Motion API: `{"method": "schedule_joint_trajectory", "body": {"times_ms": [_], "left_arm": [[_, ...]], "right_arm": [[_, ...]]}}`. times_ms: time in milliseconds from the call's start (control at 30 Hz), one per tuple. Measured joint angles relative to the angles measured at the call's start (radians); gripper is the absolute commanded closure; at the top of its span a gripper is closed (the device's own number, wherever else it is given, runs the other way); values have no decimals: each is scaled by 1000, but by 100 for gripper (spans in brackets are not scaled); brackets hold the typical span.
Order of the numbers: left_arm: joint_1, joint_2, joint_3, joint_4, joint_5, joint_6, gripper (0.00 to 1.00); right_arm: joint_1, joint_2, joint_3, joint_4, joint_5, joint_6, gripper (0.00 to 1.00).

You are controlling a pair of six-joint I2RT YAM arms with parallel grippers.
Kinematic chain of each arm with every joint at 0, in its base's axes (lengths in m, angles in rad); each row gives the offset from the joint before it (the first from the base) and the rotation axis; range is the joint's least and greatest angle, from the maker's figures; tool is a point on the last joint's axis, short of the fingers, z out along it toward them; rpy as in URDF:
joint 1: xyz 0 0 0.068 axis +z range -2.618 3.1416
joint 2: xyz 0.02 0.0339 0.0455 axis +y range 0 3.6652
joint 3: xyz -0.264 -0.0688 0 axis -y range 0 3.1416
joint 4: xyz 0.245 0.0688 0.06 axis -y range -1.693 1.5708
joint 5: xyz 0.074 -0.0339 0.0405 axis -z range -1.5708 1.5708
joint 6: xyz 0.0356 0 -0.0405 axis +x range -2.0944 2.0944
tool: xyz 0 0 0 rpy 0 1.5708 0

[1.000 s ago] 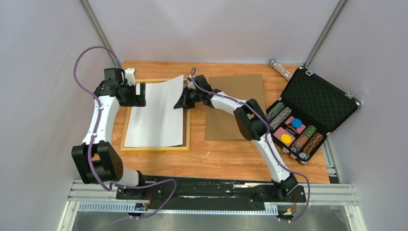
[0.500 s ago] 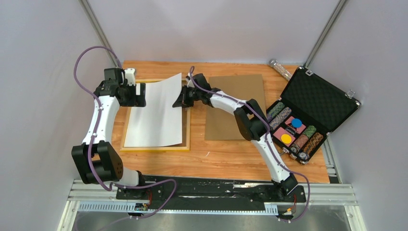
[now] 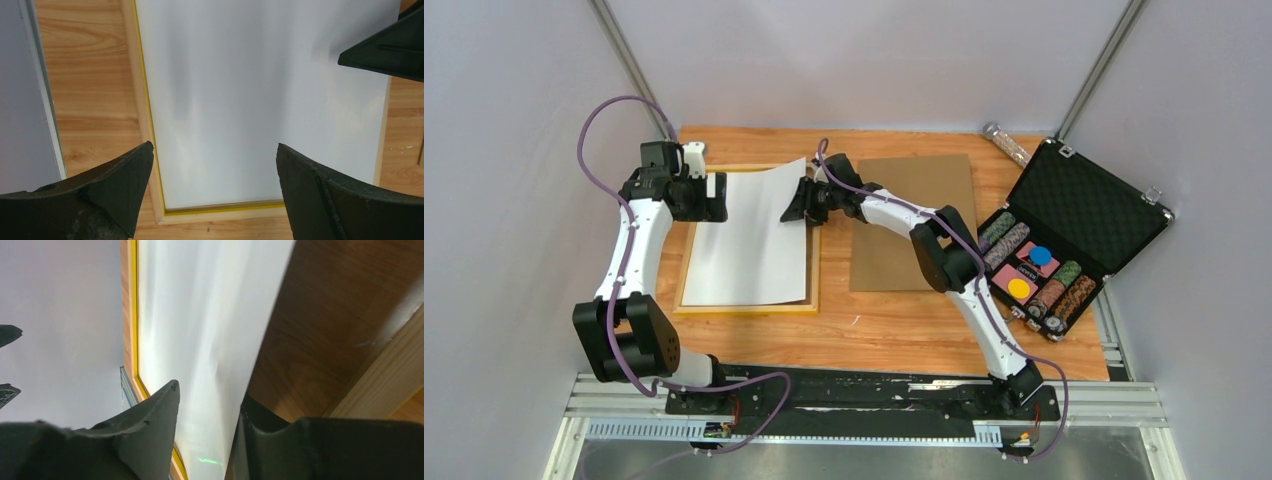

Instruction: Put the photo into the frame

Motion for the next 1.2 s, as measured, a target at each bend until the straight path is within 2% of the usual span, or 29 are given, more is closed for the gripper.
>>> {"method": "schedule_joint_trajectory", "body": {"times_ms": [200, 733, 900, 1200], "left_arm": [[0, 0, 0, 0, 0, 0, 0], [0, -31, 0, -5, -1, 0, 0], [0, -55, 0, -8, -21, 0, 0], [0, -80, 2, -2, -57, 0, 0]], "right_arm": [[0, 0, -2, -32, 41, -21, 46], [11, -93, -79, -83, 126, -80, 36], [11, -160, -133, -104, 164, -112, 23], [1, -349, -275, -116, 267, -249, 17]]}}
